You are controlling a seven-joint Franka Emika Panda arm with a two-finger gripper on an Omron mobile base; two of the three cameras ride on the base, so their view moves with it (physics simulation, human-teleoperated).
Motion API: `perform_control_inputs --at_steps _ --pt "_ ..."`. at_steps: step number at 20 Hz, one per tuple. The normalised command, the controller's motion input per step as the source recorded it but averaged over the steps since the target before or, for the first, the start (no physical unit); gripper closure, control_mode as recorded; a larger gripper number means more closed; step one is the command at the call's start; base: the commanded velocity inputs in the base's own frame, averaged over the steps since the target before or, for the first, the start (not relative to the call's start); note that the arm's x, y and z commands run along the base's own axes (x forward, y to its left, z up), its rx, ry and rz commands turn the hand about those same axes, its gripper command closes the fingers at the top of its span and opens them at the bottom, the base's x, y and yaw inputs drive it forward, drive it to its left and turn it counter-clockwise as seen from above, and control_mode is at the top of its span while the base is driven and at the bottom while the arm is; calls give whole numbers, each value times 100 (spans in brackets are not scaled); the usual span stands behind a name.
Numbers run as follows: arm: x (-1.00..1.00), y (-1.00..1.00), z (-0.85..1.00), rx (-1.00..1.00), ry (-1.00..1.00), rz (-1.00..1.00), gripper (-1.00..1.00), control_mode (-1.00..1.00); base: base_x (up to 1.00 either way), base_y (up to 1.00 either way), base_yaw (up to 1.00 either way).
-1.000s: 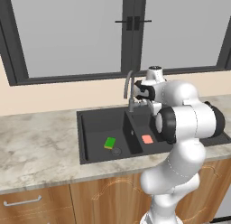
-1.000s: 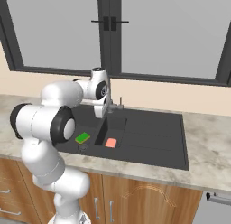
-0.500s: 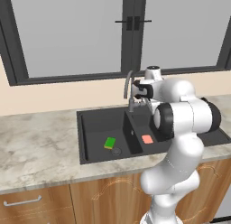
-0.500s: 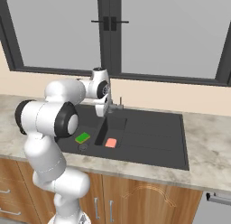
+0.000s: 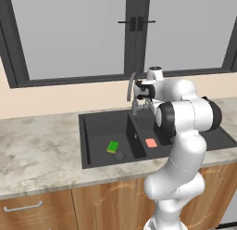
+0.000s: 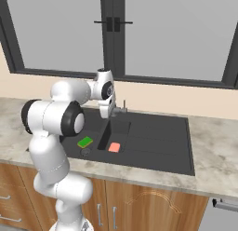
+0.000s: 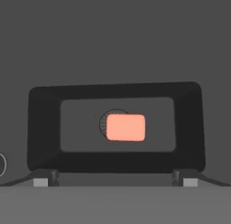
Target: Pick up the sponge and bar soap from the sink, and place them back in the shelves.
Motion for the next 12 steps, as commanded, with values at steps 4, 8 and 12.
perform_control_inputs --at_steps 4,8,12 --pt "16 0 -12 0 0 0 -100 -100 0 0 0" --pt "12 0 -11 0 0 0 -100 -100 0 0 0" --pt "5 -2 -7 0 0 0 -100 -100 0 0 0"
